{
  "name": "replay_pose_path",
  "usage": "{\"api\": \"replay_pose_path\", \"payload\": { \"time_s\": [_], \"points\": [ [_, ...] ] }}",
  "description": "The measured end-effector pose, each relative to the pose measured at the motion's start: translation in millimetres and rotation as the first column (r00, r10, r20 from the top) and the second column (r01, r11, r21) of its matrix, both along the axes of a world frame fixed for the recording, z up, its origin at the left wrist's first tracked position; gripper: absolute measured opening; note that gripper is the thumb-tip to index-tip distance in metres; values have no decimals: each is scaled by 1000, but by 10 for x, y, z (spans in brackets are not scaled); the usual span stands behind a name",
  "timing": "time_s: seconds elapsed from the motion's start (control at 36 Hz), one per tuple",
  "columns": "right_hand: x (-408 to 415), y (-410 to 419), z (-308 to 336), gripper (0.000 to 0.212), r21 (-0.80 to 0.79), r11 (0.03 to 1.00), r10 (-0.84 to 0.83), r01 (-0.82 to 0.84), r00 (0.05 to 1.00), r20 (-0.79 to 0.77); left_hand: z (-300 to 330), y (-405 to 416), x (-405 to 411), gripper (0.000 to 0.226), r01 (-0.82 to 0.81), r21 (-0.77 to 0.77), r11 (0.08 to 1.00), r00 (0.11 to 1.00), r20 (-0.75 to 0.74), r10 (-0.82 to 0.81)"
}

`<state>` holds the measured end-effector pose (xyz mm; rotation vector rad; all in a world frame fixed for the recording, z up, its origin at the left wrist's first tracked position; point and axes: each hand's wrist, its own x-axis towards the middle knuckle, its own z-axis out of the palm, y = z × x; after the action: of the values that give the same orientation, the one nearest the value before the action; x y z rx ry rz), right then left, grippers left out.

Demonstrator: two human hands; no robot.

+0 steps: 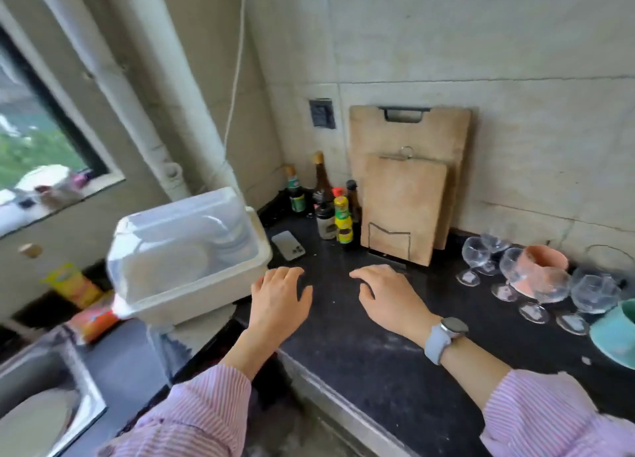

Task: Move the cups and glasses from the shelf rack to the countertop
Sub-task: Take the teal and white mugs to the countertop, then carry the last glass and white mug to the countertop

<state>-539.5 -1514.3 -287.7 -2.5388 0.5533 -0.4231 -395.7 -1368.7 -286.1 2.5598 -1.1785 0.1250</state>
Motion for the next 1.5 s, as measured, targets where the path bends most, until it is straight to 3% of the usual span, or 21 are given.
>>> {"api": "replay_pose_path", "payload": {
  "time_s": [0.19, 0.28, 0.39, 0.5, 0.61, 0.72, 0.94, 1.31, 1.5],
  "points": [
    [844, 2089, 242, 36, -177, 912, 368, -371, 928, -53, 221, 2474, 206, 38, -388, -70, 919, 920, 38, 391],
    [1086, 2947, 262, 37, -234, 823, 515, -517, 854, -76, 277, 3431, 97, 41, -521, -78, 850, 850, 49, 525],
    [1339, 4131, 320, 38, -265, 644, 714, -718, 688, -129, 330, 4662, -117, 42, -707, -96, 701, 696, 81, 713],
    [1477, 4964, 313, 36, -348, 507, 802, -788, 580, -145, 373, 5459, -365, 41, -802, -110, 587, 585, 46, 809],
    [1569, 6122, 326, 35, -301, 324, 928, -897, 363, -83, 350, 6502, -688, 40, -913, -154, 378, 378, 30, 925],
    [1687, 7025, 304, 35, -284, 187, 970, -940, 222, -94, 304, 7231, -827, 40, -965, -149, 214, 219, -19, 976],
    [2250, 8389, 279, 37, -179, 31, 994, -983, 48, -94, 340, 8387, -492, 36, -988, -151, 15, 23, -53, 998],
    [3416, 9992, 164, 38, -103, 28, 997, -994, 35, -62, 256, 9783, 608, 33, -977, -200, -81, -30, -245, 969],
    [3801, 10725, 9, 44, -53, 81, 995, -995, 84, -57, 62, 10546, 1036, 33, -967, -248, -56, 24, -310, 951]
  ]
}}
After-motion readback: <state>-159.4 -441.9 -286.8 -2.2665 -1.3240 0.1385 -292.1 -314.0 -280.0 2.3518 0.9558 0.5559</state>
